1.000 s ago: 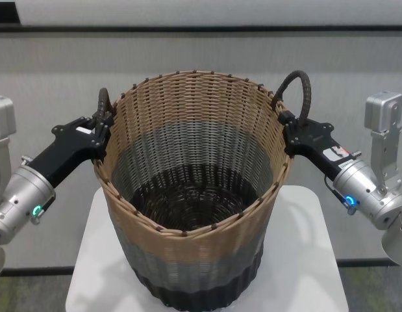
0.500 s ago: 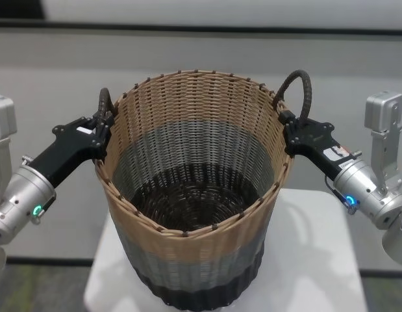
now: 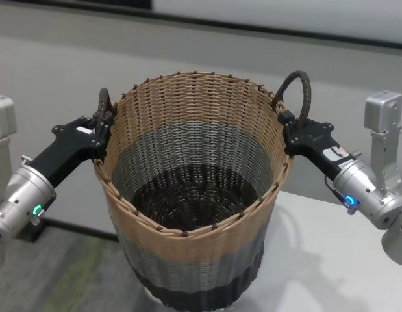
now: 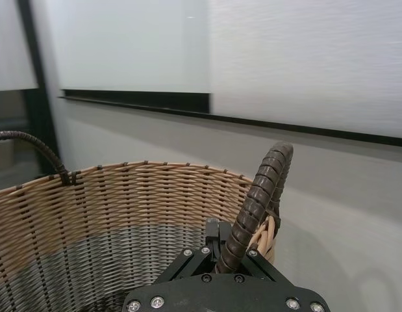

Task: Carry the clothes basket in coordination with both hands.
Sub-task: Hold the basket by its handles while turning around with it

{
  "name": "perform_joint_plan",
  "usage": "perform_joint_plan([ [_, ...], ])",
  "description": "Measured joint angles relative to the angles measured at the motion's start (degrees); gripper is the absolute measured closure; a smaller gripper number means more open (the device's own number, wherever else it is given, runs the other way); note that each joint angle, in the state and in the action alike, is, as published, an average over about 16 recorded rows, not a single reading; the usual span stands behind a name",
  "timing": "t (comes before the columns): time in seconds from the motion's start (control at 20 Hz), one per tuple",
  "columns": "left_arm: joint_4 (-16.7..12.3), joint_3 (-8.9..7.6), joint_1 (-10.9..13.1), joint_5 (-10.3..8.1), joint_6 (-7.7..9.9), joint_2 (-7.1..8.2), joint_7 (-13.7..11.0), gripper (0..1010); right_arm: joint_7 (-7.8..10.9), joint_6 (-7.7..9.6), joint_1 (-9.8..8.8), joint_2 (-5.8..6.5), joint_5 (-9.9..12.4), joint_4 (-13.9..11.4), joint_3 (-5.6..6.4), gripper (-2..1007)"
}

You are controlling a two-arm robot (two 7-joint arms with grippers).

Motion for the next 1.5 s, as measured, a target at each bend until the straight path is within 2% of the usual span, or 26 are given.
perform_joint_plan([
  [1.5,0.0,0.00,0.0,0.02,0.01,0.01,0.0,859,0.00,0.00,0.00,0.00,0.0,0.0,0.00,995],
])
